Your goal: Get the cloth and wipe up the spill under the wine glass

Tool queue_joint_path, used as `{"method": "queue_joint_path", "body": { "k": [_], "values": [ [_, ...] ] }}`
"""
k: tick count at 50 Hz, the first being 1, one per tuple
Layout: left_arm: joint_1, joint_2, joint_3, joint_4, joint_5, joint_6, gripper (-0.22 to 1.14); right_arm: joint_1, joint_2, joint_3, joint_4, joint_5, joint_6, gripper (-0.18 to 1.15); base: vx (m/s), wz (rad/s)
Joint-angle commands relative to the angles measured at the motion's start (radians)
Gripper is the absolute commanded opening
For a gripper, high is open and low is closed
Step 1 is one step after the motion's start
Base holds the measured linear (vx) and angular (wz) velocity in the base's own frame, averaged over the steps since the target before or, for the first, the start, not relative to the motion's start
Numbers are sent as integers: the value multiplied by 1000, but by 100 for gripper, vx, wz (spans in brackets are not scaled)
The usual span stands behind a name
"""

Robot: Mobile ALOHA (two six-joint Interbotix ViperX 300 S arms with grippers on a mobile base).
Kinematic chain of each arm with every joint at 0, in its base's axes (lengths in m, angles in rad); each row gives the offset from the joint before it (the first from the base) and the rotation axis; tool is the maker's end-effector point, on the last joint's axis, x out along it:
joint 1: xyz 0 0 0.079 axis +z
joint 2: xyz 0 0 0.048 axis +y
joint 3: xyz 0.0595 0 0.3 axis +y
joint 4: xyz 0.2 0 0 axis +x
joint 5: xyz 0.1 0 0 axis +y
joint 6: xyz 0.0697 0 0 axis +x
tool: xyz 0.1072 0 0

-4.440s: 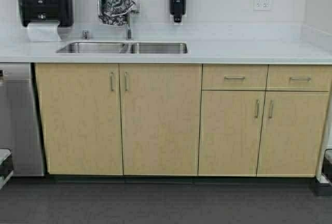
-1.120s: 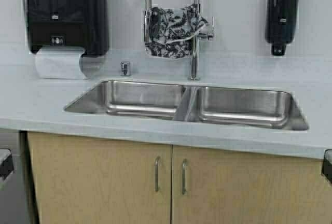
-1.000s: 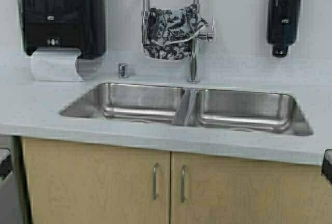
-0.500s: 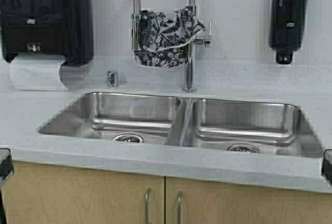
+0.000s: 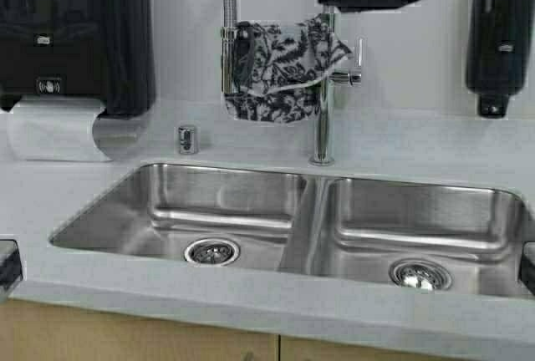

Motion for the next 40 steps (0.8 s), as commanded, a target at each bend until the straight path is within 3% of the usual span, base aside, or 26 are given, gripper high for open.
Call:
{"method": "queue_joint_path", "body": {
  "k": [1, 20, 40],
  "values": [
    [-2, 5, -6, -2, -5, -2, 3, 14, 49, -26, 2, -43, 3, 40, 19, 6],
    [-2, 8, -2, -2, -2, 0, 3, 57, 238, -55, 2, -192, 81, 100, 18, 6],
    [-2, 8, 0, -2, 5, -2, 3, 57, 364, -104, 2, -301, 135, 102, 13, 4]
  ]
}}
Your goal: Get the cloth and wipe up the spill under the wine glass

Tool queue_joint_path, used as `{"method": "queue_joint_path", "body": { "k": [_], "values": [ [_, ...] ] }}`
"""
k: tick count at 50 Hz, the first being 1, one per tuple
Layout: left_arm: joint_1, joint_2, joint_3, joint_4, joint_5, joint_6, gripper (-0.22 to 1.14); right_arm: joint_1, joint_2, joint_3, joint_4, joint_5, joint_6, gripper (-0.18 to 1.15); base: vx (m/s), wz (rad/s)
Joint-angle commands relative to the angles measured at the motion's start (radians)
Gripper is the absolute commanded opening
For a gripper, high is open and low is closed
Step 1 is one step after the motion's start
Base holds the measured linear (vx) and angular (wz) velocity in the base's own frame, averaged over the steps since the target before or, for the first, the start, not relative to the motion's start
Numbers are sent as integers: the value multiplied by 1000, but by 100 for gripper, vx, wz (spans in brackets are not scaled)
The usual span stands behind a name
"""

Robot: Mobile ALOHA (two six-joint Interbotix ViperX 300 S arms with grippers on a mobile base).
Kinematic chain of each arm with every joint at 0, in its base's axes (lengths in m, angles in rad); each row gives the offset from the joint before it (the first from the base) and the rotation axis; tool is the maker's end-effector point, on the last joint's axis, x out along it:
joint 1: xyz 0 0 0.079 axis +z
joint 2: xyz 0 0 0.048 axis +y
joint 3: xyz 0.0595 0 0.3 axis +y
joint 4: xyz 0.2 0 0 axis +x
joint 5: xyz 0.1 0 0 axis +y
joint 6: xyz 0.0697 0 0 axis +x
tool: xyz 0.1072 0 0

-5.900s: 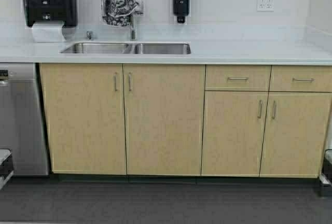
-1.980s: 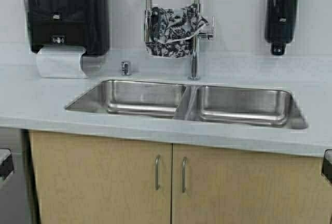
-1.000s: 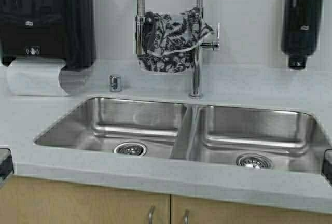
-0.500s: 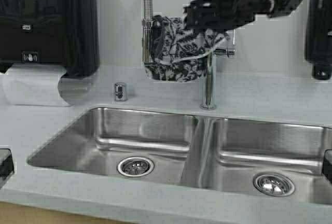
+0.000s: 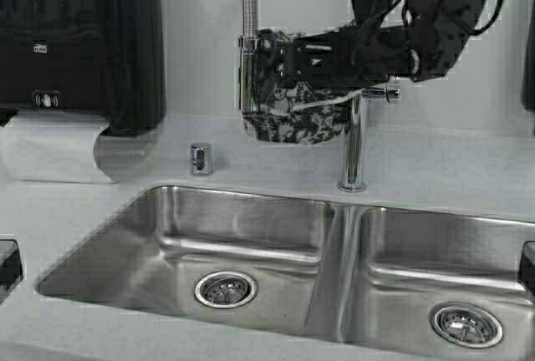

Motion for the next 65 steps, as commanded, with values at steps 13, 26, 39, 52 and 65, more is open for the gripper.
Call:
{"method": "queue_joint_path", "body": {
  "k": [13, 26, 39, 52, 65],
  "values": [
    [0, 9, -9, -2, -3, -2, 3, 3, 63, -100, 2, -15, 0, 102, 9, 2],
    [0, 9, -8, -2, -3, -2, 3, 2, 132, -158, 44, -15, -8, 101, 5, 0],
    [0, 9, -8, -2, -3, -2, 3, 0, 167, -204, 51, -15, -12, 91, 2, 0],
    [0, 11, -5, -2, -3, 0, 3, -9, 183, -222, 54, -15, -57, 29, 0, 0],
    [0, 14, -3, -2, -3, 2, 3, -9, 138, -199, 54, -44, -121, 6, 0, 0]
  ]
}}
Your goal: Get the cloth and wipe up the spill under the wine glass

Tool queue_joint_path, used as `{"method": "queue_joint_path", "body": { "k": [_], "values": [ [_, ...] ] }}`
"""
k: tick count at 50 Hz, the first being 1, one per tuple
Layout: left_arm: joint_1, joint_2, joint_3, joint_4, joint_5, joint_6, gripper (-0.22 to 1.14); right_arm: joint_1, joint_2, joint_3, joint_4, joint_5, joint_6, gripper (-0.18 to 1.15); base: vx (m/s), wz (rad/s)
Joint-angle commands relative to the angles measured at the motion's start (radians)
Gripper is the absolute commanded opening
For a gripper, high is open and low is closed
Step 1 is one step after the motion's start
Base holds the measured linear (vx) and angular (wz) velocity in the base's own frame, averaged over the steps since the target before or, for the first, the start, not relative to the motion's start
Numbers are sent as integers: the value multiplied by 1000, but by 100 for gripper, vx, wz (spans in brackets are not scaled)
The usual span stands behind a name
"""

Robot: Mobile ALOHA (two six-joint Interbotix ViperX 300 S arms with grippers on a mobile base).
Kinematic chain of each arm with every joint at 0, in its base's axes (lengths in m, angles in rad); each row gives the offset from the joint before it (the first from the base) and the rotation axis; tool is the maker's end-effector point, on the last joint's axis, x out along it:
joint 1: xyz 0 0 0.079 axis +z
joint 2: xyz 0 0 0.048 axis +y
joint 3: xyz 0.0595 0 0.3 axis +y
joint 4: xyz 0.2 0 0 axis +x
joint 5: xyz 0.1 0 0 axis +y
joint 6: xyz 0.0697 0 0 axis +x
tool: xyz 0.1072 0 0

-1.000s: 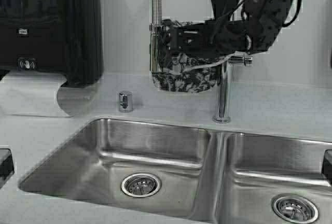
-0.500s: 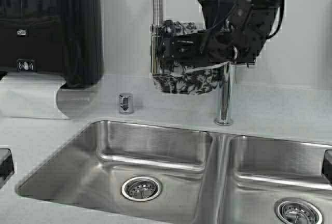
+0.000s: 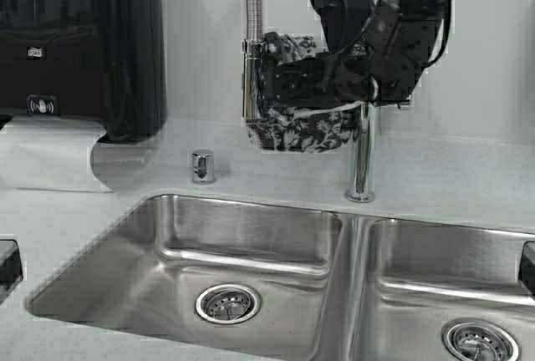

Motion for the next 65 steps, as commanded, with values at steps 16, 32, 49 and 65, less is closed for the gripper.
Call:
{"method": "queue_joint_path", "body": {
  "k": [16, 32, 49, 65],
  "values": [
    [0, 15, -5, 0, -5, 3, 3, 3, -330, 75, 2, -46, -144, 6, 0, 0],
    [0, 15, 0, 0, -5, 0, 3, 3, -554, 35, 0, 107, -146, 6, -5, 0],
    [0, 15, 0, 0, -5, 0, 3, 15, -661, -74, -14, 192, -149, 6, -13, -3],
    [0, 15, 0, -6, -6, 0, 3, 91, -818, -75, -32, 305, -150, 6, -15, 1]
  ]
}}
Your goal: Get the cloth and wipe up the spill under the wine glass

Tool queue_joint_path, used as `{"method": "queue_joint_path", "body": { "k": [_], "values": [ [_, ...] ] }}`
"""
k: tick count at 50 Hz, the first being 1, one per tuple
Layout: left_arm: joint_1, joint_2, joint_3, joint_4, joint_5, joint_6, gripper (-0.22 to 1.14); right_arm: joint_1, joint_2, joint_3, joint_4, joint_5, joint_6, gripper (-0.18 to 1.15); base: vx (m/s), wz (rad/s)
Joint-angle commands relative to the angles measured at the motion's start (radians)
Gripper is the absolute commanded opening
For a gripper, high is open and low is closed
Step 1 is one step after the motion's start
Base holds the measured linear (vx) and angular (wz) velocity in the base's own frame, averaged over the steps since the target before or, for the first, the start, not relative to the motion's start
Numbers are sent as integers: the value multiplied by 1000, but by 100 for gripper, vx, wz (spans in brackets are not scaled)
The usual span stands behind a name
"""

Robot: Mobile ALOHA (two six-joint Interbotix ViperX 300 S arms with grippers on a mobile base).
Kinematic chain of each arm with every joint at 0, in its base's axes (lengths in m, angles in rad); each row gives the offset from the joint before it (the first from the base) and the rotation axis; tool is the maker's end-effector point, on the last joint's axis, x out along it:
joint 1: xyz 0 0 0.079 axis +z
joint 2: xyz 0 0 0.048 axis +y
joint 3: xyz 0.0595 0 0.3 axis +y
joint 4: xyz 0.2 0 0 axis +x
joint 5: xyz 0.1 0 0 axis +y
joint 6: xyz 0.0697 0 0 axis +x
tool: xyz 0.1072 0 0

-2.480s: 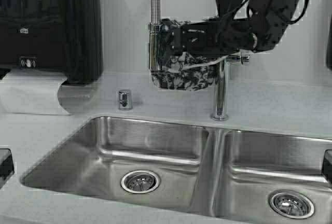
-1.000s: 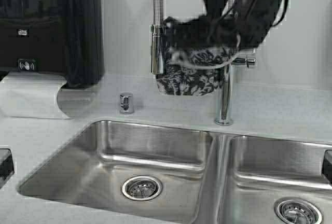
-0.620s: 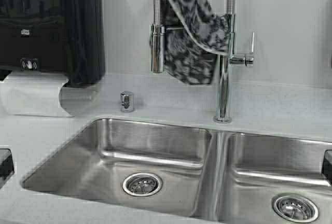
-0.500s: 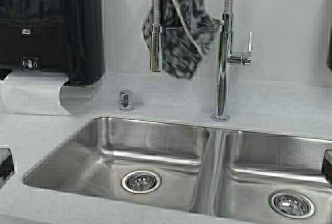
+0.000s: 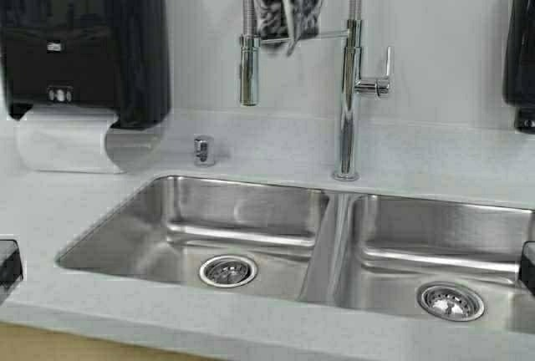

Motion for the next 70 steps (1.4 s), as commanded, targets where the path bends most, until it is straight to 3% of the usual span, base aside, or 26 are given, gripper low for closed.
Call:
{"method": "queue_joint_path", "body": {
  "k": [1, 22, 38, 60, 70],
  "values": [
    [-2, 9, -11, -6, -3, -2, 3, 41, -91, -21, -11, 51, -3, 6, -12, 9],
    [0, 9, -14, -18, -5, -5, 3, 92, -199, -12, -12, 202, -2, 6, -11, 20],
    [0, 9, -15, -21, -3, -9, 3, 92, -204, 49, -14, 206, 0, 6, -13, 41],
    [0, 11, -14, -21, -3, -6, 3, 84, -192, 239, -9, 207, 2, 6, -13, 48],
    [0, 8, -17, -21, -3, -9, 3, 77, -172, 250, -6, 207, 5, 6, -12, 42]
  ]
}}
